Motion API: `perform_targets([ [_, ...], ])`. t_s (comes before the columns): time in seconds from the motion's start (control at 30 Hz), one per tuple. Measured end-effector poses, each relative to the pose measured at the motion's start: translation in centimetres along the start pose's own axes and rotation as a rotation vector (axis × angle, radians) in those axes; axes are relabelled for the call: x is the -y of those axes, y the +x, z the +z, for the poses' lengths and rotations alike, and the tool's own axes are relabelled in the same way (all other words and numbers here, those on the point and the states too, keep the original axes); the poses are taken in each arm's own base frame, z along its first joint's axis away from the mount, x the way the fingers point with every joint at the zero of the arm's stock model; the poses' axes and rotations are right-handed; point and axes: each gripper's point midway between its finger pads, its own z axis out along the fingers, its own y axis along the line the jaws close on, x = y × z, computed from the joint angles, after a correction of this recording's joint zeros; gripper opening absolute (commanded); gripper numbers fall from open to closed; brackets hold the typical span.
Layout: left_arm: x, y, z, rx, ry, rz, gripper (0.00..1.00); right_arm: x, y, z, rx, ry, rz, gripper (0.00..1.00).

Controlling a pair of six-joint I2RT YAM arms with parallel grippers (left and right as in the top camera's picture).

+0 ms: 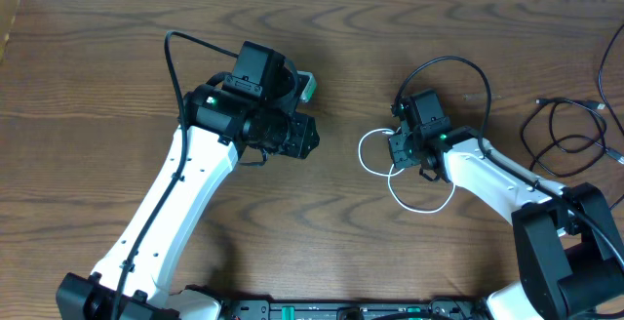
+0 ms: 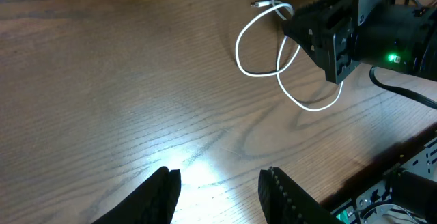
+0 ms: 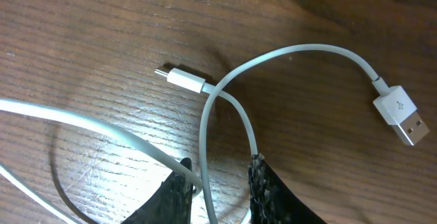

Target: Untangle cables

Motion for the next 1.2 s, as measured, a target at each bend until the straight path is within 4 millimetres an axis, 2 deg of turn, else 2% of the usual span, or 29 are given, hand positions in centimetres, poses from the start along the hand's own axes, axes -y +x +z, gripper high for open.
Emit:
perform_targets([
  [0.27, 0.0, 0.0, 0.0, 0.000, 0.000, 0.000, 0.43, 0.0, 0.1, 0.0, -0.002, 0.001, 0.071, 0.22],
  [0.6, 0.0, 0.0, 0.0, 0.000, 0.000, 0.000, 0.43, 0.6, 0.1, 0.0, 0.003, 0.032, 0.242, 0.18],
  [0.77, 0.0, 0.0, 0.0, 0.000, 0.000, 0.000, 0.43, 0.9, 0.1, 0.0, 0.006, 0.049, 0.302, 0.11],
  [0.87, 0.0, 0.0, 0.0, 0.000, 0.000, 0.000, 0.43, 1.0, 0.3, 0.0, 0.003, 0.056, 0.318, 0.02],
  [1.2, 0.0, 0.0, 0.0, 0.000, 0.000, 0.000, 0.43, 1.1, 0.3, 0.0, 0.000, 0.061, 0.326, 0.01],
])
